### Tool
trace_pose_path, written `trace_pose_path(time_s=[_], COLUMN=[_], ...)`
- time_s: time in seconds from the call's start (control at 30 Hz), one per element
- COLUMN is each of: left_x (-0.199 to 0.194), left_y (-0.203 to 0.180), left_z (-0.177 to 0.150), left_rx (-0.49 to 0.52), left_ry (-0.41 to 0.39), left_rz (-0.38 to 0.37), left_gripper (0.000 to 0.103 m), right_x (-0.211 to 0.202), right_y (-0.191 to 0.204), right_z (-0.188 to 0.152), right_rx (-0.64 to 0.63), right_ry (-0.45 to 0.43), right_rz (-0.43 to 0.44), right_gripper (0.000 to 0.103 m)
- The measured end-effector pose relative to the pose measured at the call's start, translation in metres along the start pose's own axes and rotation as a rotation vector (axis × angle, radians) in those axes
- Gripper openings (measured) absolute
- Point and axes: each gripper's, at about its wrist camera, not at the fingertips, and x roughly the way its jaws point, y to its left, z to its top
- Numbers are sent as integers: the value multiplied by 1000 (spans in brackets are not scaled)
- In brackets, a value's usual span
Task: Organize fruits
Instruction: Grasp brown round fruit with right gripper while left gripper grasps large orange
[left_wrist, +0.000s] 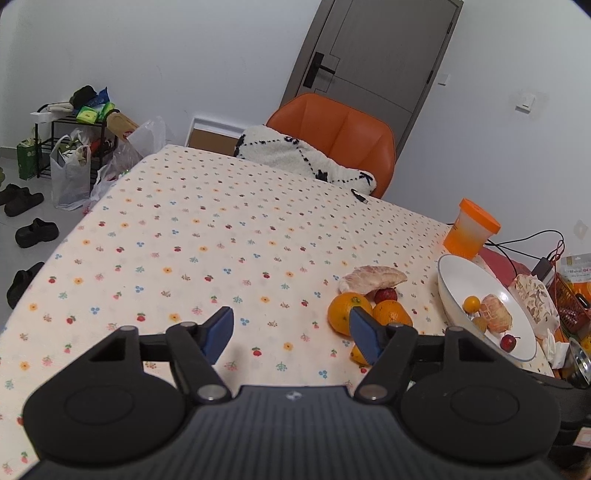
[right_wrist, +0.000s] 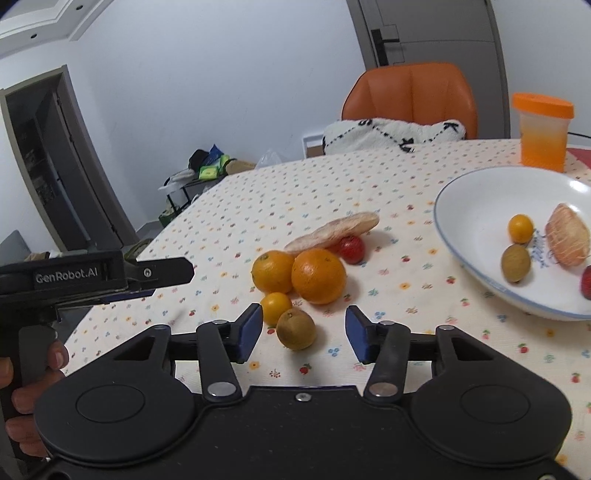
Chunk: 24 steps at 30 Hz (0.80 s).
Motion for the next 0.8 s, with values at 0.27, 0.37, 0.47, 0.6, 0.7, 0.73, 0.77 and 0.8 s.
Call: trace_pose_path(time_s=[0.27, 0.37, 0.47, 0.6, 0.7, 0.73, 0.77, 0.8], left_x=[14, 20, 28, 37, 42, 43, 45, 47], left_y=[-6, -10, -14, -21, -25, -26, -27, -27], left_z=[0, 1, 2, 2, 4, 4, 4, 5], left_rx=[15, 23, 23, 26, 27, 27, 26, 22], left_ry=[22, 22, 36, 44, 47, 47, 48, 52], left_rz=[-17, -29, -44, -62, -79, -80, -80, -81], left_gripper=[68, 66, 62, 60, 59, 59, 57, 56], right_x=[8, 5, 2, -3, -5, -6, -6, -7], right_y=[2, -4, -11, -17, -21, -23, -24, -25], right_z=[-3, -1, 0, 1, 3, 3, 3, 4], right_rx=[-38, -24, -12, -1, 6, 10, 12, 11], right_ry=[21, 15, 12, 3, -1, -2, -3, -4], right_rz=[9, -7, -19, -37, -50, -53, -55, -56], right_gripper=[23, 23, 23, 23, 23, 23, 23, 23])
